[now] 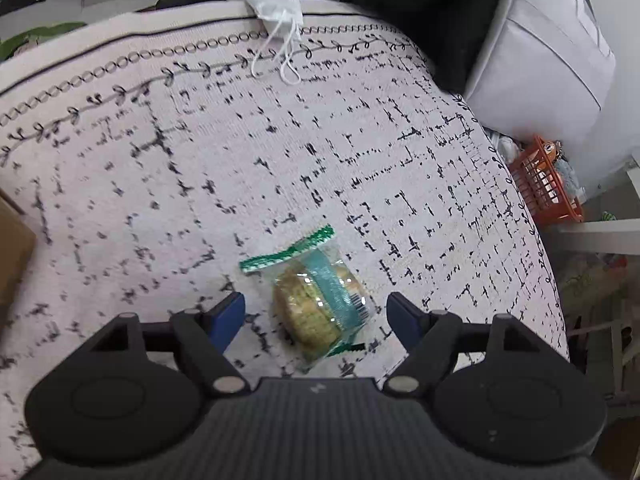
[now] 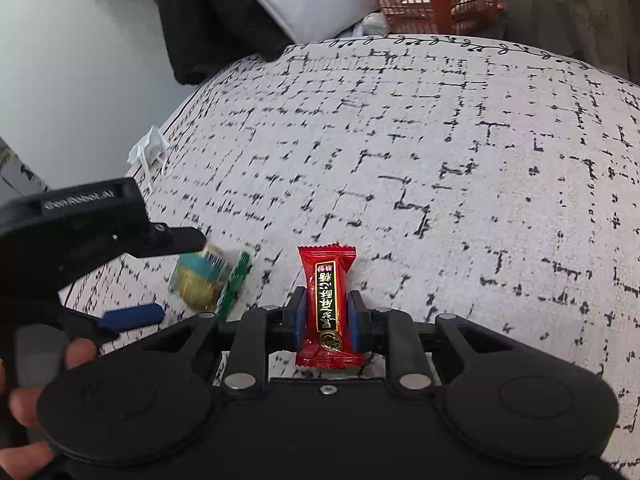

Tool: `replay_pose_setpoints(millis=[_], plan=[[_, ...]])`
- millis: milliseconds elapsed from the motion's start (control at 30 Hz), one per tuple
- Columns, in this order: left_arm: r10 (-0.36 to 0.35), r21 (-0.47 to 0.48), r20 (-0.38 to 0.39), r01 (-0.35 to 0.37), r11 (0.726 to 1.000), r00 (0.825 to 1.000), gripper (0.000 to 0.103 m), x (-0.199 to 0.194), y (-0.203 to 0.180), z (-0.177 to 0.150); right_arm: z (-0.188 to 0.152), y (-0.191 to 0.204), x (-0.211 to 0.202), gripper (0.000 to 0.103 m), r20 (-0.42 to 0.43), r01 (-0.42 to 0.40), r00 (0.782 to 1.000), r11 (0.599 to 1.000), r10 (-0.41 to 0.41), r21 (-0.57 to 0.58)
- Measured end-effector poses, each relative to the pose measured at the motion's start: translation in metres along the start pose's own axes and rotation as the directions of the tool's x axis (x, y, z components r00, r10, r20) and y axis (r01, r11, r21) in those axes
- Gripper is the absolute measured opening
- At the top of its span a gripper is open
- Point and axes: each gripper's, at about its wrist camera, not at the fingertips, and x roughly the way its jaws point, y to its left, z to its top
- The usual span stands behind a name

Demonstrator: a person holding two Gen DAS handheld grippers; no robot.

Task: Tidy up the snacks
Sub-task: 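Grasp the green-trimmed cracker packet with the left gripper while the right grasps the red candy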

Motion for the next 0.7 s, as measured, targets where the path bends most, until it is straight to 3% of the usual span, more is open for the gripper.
replay_pose_setpoints(millis=[300,433,533,600,700], plan=[[0.054,-0.031,0.03,-0.053,0.998,0.998,0.078,0.016,-0.012,-0.003,0.005,-0.011,0.002,0.021,0.018,-0.011,1.0,0.999,0.01,0.038],[0.082,-0.126,0.053,-0.074,0.989,0.995,0.078,0.019,-0.011,-0.004,0.005,-0.011,0.002,0.021,0.016,-0.011,1.0,0.999,0.01,0.043],[0.113,-0.115,0.056,-0.106,0.988,0.992,0.078,0.023,-0.016,-0.005,0.005,-0.012,0.001,0.021,0.013,-0.011,1.0,0.999,0.01,0.048],[0.124,-0.111,0.052,-0.117,0.987,0.991,0.076,0.023,-0.017,-0.005,0.005,-0.012,0.0,0.021,0.01,-0.012,1.0,0.999,0.012,0.049],[0.149,-0.098,0.036,-0.145,0.985,0.988,0.06,0.021,-0.014,-0.003,0.006,-0.01,-0.002,0.021,0.012,-0.019,1.0,0.999,0.018,0.047]])
